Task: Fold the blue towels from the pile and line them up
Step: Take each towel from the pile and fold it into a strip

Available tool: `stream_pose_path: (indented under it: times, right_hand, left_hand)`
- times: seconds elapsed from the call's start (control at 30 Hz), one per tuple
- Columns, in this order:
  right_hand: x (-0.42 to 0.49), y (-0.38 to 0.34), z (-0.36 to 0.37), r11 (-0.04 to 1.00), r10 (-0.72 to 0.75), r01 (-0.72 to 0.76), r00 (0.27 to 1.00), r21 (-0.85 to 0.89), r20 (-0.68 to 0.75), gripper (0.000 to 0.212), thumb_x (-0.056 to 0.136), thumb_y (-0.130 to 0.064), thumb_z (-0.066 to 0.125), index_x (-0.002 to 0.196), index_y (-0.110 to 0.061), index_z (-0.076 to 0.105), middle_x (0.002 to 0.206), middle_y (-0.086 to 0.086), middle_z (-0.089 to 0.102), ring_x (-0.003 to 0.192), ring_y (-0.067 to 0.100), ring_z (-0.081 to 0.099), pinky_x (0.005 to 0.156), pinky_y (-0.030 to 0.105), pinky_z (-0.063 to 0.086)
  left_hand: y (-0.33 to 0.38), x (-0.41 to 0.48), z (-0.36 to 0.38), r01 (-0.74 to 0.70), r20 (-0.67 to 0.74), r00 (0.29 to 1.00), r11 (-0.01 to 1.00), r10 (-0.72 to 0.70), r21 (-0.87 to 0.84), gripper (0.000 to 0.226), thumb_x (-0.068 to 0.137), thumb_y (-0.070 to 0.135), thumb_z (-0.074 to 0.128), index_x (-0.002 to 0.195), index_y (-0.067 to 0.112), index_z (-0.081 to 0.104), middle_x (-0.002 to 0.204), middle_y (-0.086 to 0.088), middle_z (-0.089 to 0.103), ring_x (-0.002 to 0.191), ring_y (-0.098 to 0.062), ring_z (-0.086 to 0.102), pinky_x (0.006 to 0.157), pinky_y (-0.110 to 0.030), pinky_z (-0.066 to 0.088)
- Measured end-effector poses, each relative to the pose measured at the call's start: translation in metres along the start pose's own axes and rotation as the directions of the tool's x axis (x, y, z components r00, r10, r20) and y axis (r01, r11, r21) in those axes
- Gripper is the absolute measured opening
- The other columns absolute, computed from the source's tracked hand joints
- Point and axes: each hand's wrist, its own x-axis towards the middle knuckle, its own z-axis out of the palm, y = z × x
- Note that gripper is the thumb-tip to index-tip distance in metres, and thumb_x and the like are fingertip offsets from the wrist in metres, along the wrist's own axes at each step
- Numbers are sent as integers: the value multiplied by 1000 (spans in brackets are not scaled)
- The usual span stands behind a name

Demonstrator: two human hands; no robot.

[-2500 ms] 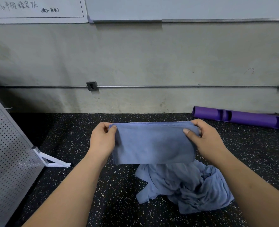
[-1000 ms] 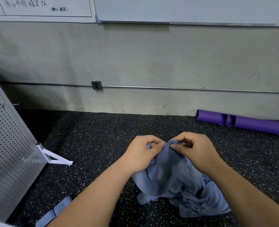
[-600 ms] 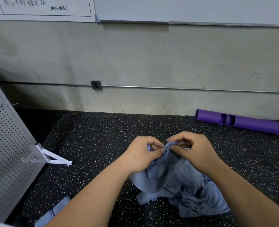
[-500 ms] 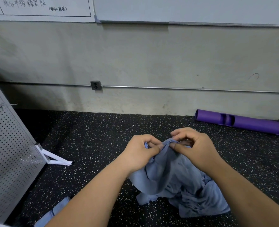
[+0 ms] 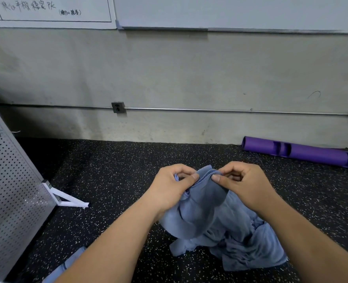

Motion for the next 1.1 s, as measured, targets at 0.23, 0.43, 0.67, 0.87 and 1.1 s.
stream_pose_path:
  times: [0.23, 0.43, 0.67, 0.87, 1.1]
  right_hand:
    - [0, -2, 3, 998, 54, -54, 999, 44, 4, 15, 75, -11, 91, 82, -7, 79, 75, 5, 78, 66, 9, 69, 65, 18, 56]
    - [1, 3, 1, 994, 100, -100, 995, 44, -2, 20, 73, -14, 93, 81, -5, 77, 82, 4, 79, 73, 9, 70, 69, 19, 57]
    - [2, 8, 1, 980, 134, -144, 988, 135, 76, 28, 79, -6, 89, 87, -5, 63, 101, 12, 80, 98, 20, 75, 92, 38, 60]
    - [3, 8, 3, 982, 90, -86, 996, 167, -15, 34, 76, -1, 91, 99, -7, 66, 93, 16, 77, 84, 19, 72, 81, 24, 59]
    - [2, 4, -2, 993, 77, -66, 989, -97, 123, 30, 85, -16, 88, 110, -31, 82, 98, -4, 79, 91, 13, 74, 87, 26, 59]
  left_hand:
    - [2, -3, 5, 23, 58, 998, 999, -21, -43, 8, 98, 8, 74, 104, 4, 79, 89, -15, 77, 83, -16, 69, 82, -30, 56]
    - [3, -3, 5, 26, 80, 997, 998, -21, -61, 8, 98, 5, 73, 105, 3, 78, 82, -5, 75, 79, -12, 68, 77, -24, 54]
    - [4, -5, 6, 52, 111, 993, 998, -48, -39, 9, 99, 6, 72, 106, 5, 78, 84, -6, 76, 81, -11, 69, 81, -26, 55]
    - [6, -5, 5, -79, 93, 993, 989, 68, 124, 19, 90, 28, 85, 105, 16, 82, 101, 3, 81, 98, -13, 76, 90, -26, 58]
    - [-6, -1, 5, -164, 57, 987, 924, 154, 345, 11, 88, 20, 86, 97, 26, 82, 90, 10, 79, 86, -15, 74, 82, -35, 59]
